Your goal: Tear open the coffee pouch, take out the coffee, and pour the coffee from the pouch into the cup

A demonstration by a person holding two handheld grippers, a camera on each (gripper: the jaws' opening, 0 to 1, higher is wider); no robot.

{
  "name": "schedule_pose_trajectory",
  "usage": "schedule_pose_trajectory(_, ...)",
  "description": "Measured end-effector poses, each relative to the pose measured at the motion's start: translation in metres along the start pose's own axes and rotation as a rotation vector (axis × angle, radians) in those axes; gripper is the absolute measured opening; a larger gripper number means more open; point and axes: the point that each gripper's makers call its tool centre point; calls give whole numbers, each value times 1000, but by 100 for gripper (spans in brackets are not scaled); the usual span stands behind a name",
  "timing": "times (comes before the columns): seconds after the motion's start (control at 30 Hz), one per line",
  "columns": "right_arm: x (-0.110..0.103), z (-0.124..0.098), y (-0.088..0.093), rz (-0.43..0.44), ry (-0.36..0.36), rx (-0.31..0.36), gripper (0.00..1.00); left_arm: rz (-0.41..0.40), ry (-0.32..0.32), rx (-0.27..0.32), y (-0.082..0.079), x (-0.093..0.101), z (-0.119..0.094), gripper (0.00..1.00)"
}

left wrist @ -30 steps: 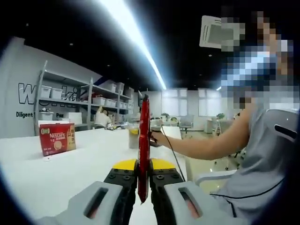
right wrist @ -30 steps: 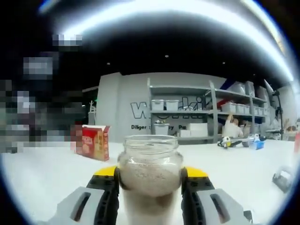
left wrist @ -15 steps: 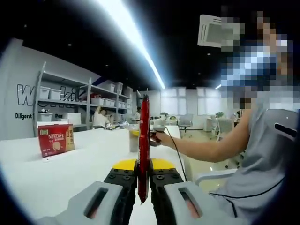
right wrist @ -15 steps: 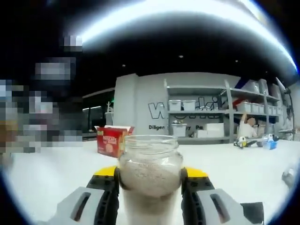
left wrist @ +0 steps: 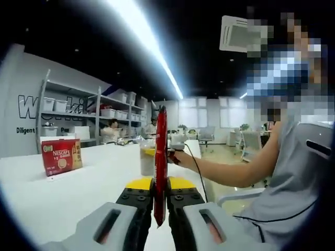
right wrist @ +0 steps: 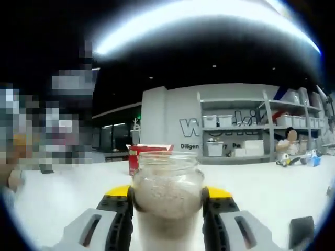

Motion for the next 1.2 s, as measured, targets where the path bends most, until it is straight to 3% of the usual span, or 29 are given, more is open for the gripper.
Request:
schedule_pose_trajectory(0.63, -107, 29, 1, 40, -178, 59, 51, 2, 4, -7, 1, 1, 1, 12)
schedule_pose_trajectory(1.0, -152, 36, 0, 59, -234, 78, 51, -1, 13, -19, 6, 3, 6, 12)
schedule_pose_trajectory(1.2, -188, 37, -5, 63, -258, 86, 51, -10, 17, -20, 9, 3, 8, 12)
Point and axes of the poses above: the point that each gripper's makers call its tool centre point, and the gripper's own axes: z roughly forward along the fingers, x roughly to its right, y roughly out of its underside, and after that the axes turned 4 degrees about x, right-handed
